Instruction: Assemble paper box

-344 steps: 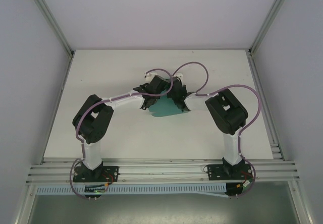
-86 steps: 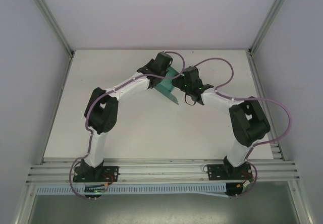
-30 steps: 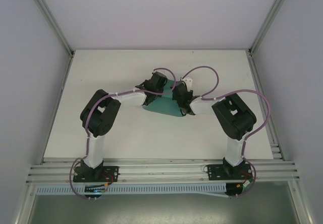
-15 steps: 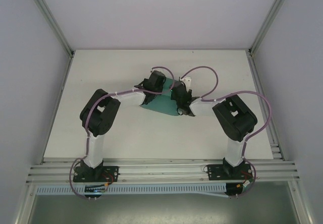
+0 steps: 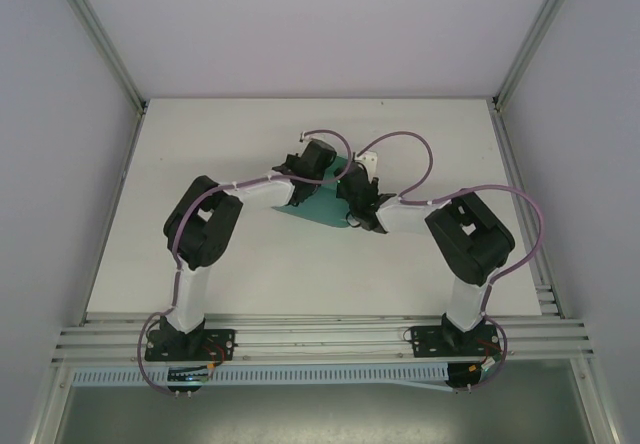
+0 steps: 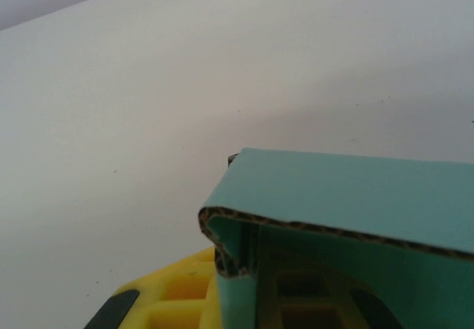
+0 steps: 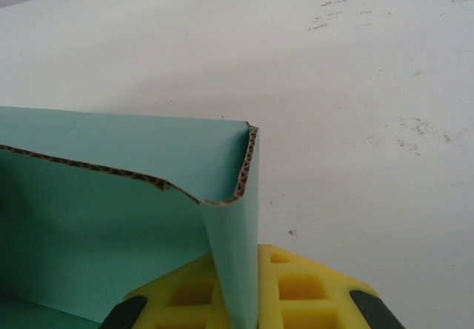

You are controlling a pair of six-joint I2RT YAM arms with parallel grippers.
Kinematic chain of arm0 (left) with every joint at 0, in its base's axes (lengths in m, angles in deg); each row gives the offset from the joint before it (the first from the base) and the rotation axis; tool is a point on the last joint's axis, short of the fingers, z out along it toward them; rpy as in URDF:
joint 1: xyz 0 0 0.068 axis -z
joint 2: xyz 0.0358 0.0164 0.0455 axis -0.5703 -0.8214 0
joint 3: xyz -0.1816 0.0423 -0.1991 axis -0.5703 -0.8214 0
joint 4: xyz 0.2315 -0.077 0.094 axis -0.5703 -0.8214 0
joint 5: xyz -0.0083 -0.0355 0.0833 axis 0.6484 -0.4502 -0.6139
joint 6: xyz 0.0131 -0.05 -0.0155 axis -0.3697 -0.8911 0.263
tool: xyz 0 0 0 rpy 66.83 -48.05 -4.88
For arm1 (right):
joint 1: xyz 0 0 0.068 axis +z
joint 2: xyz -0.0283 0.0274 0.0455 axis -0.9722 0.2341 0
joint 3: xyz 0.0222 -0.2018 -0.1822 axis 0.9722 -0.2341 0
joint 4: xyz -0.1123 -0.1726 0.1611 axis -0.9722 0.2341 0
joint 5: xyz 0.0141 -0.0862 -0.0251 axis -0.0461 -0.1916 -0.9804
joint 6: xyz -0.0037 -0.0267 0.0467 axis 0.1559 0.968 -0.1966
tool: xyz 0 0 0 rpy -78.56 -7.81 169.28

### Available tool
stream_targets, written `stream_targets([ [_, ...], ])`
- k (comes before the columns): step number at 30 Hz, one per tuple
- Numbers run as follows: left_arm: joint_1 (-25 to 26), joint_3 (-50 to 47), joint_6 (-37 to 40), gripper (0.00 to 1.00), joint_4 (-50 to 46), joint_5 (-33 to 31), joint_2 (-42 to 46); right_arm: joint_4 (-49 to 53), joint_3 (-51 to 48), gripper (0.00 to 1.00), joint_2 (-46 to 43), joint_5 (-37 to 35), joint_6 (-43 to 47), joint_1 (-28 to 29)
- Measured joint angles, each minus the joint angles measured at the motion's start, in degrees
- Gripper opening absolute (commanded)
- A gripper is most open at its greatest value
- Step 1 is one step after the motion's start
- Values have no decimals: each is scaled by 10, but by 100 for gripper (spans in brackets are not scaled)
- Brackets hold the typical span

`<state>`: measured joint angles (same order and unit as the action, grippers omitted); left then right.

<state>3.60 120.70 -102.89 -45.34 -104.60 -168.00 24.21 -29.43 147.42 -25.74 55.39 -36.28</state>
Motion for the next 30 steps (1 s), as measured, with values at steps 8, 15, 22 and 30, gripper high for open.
stream_targets([
  [8,-14,-39,-6,53,-3,49,31,27,-1,0,-7,-3,2,1],
  [15,-50,-97,11,73,18,174,114,33,-1,0,-17,-4,0,-1],
  [22,-56,-113,22,89,35,266,156,59,0,0,-19,-3,0,-4],
  [30,-56,-113,16,99,24,299,162,90,13,0,-19,-1,-7,-5],
])
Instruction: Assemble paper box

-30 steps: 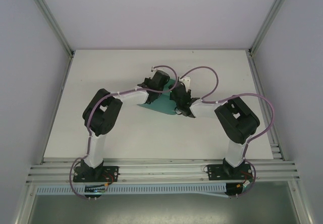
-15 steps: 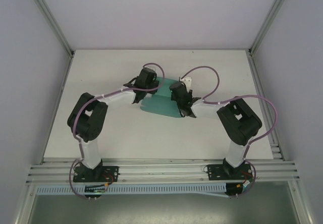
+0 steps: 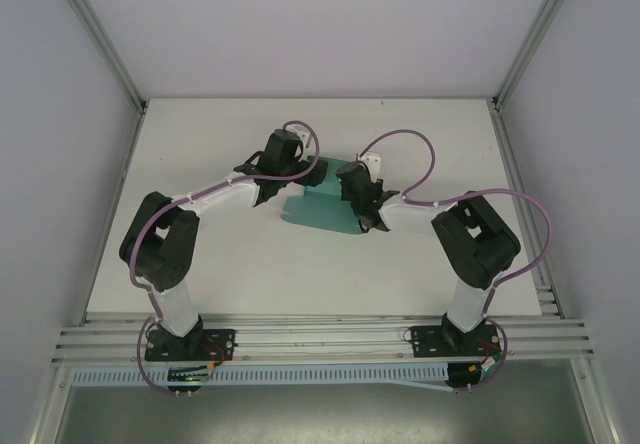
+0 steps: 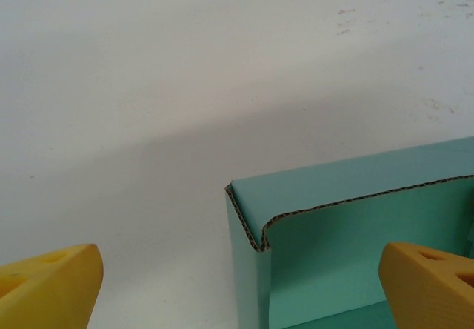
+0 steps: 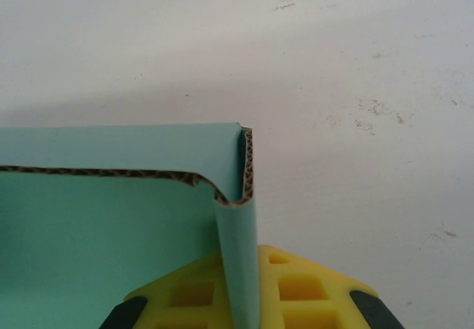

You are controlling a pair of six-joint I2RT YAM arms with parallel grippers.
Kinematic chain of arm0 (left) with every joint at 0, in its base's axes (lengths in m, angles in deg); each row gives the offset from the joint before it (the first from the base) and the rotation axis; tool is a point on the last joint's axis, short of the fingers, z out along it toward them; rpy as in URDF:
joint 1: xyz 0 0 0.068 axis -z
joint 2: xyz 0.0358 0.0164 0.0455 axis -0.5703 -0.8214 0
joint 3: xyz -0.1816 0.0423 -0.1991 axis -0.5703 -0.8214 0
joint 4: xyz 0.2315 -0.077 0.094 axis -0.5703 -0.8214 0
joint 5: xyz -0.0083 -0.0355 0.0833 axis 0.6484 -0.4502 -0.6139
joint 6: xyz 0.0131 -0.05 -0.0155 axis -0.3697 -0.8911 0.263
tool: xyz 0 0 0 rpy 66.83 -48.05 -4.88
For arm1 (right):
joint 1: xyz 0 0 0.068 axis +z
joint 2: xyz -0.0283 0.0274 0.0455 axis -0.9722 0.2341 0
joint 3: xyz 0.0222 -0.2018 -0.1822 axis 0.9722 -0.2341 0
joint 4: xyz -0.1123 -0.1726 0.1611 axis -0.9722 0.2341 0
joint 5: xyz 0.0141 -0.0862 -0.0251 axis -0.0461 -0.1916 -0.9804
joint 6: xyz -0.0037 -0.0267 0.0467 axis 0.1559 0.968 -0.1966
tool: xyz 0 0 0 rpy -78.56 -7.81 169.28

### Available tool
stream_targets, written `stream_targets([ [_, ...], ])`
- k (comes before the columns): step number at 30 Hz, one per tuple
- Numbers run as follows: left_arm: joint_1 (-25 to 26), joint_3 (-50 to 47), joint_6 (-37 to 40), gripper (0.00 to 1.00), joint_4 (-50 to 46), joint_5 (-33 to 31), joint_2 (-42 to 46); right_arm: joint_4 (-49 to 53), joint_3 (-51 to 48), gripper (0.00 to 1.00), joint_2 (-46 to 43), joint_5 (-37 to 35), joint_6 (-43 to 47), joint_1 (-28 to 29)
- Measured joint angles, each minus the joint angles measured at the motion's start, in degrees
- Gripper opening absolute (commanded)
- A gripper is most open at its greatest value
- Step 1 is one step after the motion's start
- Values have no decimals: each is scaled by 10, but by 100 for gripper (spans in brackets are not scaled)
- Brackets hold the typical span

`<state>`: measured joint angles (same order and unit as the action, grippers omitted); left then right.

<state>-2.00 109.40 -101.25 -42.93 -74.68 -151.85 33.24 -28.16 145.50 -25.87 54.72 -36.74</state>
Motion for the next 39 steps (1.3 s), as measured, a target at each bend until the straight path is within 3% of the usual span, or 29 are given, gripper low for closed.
stream_targets([
  [6,-3,0,-19,99,-40,4,22,125,75,0,2,46,-2,-11],
  [14,-75,-9,-70,98,-73,43,122,341,213,0,33,221,90,-103],
  [20,-121,-55,-83,98,-74,65,165,469,311,0,98,238,348,-102],
  [26,-142,-108,-92,99,-73,86,184,522,406,0,149,243,671,-66],
  [29,-151,-132,-97,99,-72,96,194,545,488,1,200,259,780,-58],
  [33,-155,-151,-100,98,-71,104,201,552,548,2,251,281,884,-50],
  [37,-155,-154,-101,99,-68,116,201,575,611,12,305,292,935,-38],
  [39,-155,-155,-103,99,-64,120,201,579,624,25,321,292,945,-32],
])
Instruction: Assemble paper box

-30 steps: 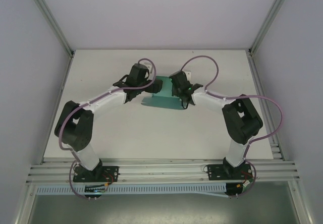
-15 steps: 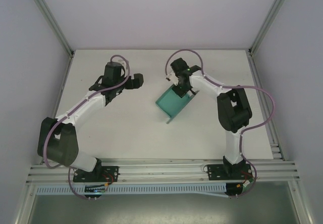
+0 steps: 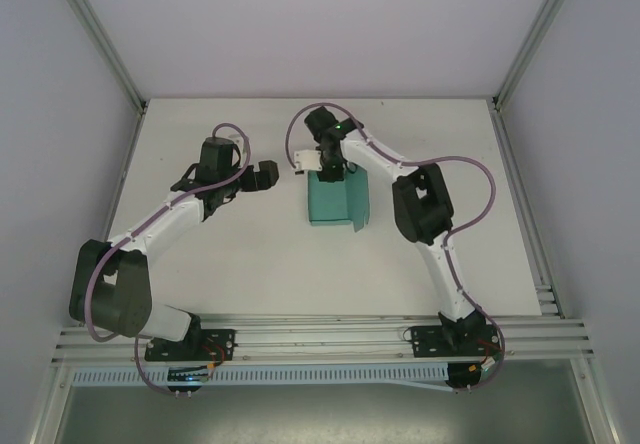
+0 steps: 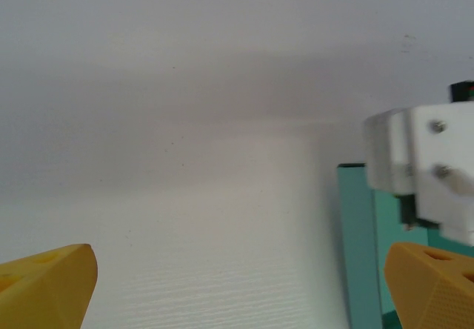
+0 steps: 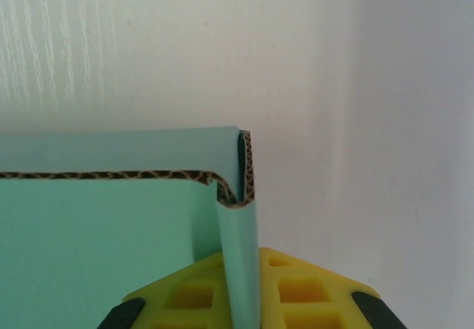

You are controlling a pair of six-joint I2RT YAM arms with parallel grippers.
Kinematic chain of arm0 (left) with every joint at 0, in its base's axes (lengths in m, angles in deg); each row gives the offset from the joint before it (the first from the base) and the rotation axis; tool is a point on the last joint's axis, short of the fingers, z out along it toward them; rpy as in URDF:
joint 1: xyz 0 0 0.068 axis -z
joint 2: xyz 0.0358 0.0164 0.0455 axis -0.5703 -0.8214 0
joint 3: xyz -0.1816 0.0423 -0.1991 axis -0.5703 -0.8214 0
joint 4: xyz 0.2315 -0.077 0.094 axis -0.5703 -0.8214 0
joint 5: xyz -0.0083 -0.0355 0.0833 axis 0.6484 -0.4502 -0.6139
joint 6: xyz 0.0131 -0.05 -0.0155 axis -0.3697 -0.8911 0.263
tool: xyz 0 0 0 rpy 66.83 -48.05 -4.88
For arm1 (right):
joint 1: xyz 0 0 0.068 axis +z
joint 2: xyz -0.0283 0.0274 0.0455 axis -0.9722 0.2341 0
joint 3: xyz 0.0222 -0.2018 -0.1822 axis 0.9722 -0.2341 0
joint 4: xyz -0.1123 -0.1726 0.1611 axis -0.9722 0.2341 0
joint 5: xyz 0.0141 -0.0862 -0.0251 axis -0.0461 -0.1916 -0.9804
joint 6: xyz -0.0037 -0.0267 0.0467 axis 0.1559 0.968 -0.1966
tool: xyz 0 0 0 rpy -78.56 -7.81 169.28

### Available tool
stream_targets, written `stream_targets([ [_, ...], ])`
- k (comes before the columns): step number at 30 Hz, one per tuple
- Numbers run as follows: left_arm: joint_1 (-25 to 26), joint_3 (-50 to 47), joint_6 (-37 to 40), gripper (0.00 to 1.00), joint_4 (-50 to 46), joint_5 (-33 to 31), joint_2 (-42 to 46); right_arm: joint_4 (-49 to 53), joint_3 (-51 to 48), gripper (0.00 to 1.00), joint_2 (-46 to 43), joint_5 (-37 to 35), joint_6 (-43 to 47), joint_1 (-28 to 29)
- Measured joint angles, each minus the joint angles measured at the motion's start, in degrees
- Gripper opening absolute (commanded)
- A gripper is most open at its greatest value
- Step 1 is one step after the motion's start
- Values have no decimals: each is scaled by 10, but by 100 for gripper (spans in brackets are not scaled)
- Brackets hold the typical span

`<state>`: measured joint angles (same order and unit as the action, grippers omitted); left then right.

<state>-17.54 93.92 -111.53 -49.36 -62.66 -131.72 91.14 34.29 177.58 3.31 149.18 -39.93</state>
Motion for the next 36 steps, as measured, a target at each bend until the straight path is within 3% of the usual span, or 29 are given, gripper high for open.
stream_targets([
  [3,0,0,-2,98,3,4,-1,3,2,47,10,0,7,7],
  [9,0,-3,-2,99,5,7,-2,7,7,64,5,7,-19,11],
  [11,0,-6,-2,99,7,7,-2,-3,1,66,-10,12,-46,11],
  [13,0,-9,-2,99,9,7,-1,-27,-20,76,-42,12,-80,11],
  [20,0,-4,4,99,11,21,-10,-129,-132,77,-214,-14,-201,15],
  [26,0,53,21,99,11,41,-72,-195,-283,81,-344,-127,-462,19],
  [29,0,59,29,98,10,44,-92,-200,-388,81,-427,-144,-593,19],
  [33,0,68,40,98,-4,48,-113,-199,-467,80,-482,-144,-700,17],
  [36,0,75,45,99,-9,52,-114,-198,-471,63,-471,-119,-728,2],
])
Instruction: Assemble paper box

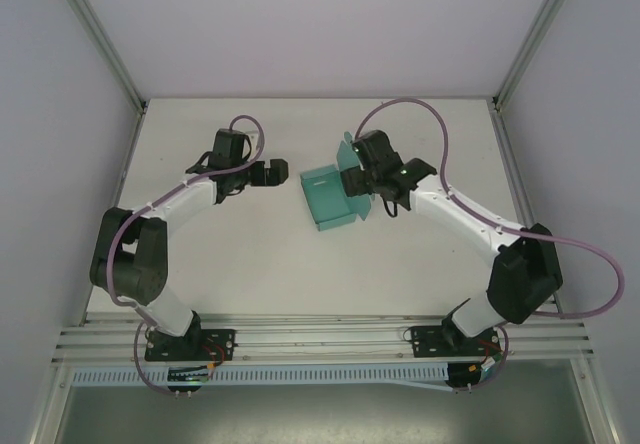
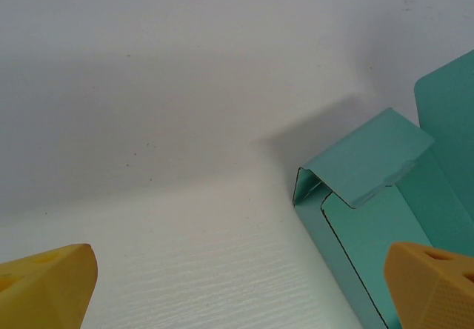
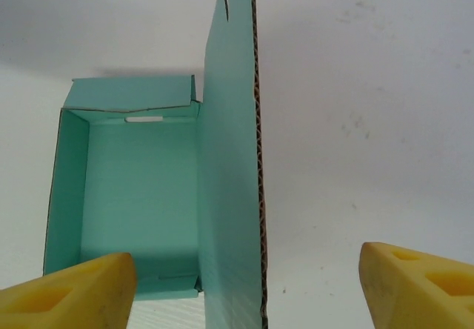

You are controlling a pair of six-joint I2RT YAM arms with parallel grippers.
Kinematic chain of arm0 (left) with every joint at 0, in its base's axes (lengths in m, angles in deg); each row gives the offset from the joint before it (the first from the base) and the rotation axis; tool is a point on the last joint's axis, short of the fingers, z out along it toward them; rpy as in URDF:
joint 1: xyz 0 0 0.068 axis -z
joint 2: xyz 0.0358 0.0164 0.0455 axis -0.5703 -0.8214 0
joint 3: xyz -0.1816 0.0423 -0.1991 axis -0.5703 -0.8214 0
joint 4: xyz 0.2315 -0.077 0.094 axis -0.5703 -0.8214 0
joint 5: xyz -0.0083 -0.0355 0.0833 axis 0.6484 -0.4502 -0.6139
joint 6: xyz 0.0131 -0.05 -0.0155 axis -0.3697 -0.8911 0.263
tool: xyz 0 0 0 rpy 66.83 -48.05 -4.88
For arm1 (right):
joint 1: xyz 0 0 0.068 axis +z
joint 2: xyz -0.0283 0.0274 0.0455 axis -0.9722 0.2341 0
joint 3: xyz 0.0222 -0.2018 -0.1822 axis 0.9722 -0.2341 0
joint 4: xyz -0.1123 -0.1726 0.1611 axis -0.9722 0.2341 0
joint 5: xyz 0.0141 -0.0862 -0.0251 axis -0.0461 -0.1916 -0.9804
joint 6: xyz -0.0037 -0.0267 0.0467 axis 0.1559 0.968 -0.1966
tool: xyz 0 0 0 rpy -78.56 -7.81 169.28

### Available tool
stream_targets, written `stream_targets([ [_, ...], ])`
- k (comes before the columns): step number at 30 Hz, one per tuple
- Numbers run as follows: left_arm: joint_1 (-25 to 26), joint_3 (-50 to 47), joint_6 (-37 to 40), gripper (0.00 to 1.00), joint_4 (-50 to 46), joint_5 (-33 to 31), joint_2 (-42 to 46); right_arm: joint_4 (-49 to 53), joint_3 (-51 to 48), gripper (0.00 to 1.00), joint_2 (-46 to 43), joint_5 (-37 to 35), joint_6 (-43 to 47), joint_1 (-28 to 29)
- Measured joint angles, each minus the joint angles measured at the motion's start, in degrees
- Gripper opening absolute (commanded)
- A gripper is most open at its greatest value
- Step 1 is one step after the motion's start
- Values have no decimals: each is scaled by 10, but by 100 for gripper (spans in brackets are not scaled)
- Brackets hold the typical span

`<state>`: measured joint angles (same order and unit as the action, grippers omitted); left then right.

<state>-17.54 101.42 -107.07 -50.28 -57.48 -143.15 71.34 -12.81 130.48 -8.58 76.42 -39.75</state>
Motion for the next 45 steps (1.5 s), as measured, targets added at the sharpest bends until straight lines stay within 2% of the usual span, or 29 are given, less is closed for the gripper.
stream_targets([
  [1,0,2,2,98,0,0,0,-2,0,53,8,17,-2,-11],
  [2,0,2,2,98,0,0,0,-4,0,36,14,34,-3,-21],
  [5,0,2,4,98,-1,0,1,-13,4,7,42,99,14,-51],
  [8,0,2,4,98,-4,-2,6,-19,25,0,66,152,61,-69],
  [11,0,2,5,98,-12,-5,20,-18,50,0,78,202,150,-80],
  [19,0,-23,5,99,-21,-18,77,58,135,0,131,283,515,-90],
  [22,0,-40,1,99,-27,-22,89,100,205,3,187,305,602,-94],
  [24,0,-54,-3,98,-31,-29,95,118,252,13,228,313,639,-99],
  [26,0,-67,-8,98,-37,-33,100,121,277,34,252,313,661,-102],
  [30,0,-86,-14,98,-48,-48,106,115,268,59,257,303,666,-103],
  [32,0,-90,-16,98,-49,-54,109,92,240,66,242,291,655,-101],
  [33,0,-92,-16,99,-49,-57,111,69,214,79,226,279,641,-99],
  [34,0,-94,-16,99,-47,-58,113,40,184,98,205,263,622,-97],
  [38,0,-99,-21,98,-38,-63,118,-105,58,99,79,155,482,-84],
  [40,0,-102,-25,98,-28,-66,118,-170,14,99,5,108,381,-83],
  [45,0,-104,-34,99,-8,-76,118,-214,-40,99,-124,78,130,-101],
])
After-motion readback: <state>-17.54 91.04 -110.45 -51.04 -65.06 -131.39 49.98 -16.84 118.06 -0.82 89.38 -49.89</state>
